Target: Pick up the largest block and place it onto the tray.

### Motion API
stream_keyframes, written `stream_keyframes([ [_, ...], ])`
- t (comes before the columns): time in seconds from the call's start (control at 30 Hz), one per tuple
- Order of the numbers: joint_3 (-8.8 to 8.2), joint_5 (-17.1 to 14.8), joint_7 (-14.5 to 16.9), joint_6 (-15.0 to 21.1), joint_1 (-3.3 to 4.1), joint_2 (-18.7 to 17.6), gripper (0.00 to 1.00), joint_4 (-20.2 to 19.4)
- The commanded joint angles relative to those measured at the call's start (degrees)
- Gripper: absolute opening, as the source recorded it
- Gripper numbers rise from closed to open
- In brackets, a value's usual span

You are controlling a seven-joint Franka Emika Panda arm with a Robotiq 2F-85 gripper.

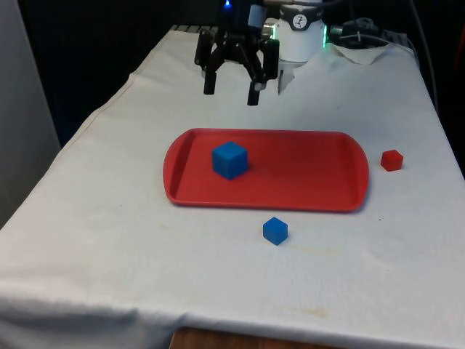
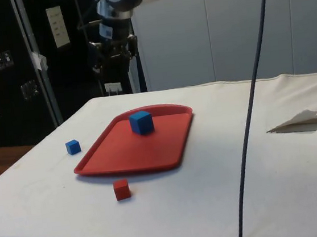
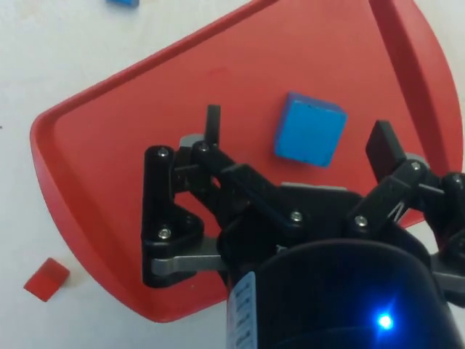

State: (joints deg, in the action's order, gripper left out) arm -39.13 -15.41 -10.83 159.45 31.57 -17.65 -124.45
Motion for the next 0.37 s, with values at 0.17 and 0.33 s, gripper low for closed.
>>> stream_keyframes([
  [0.17,-0.63,3.4,-2.8,-0.7,0.63,-0.2,1.0,0.6],
  [0.33,0.06,3.8,-2.9,-0.6,0.17,0.2,1.0,0.5],
])
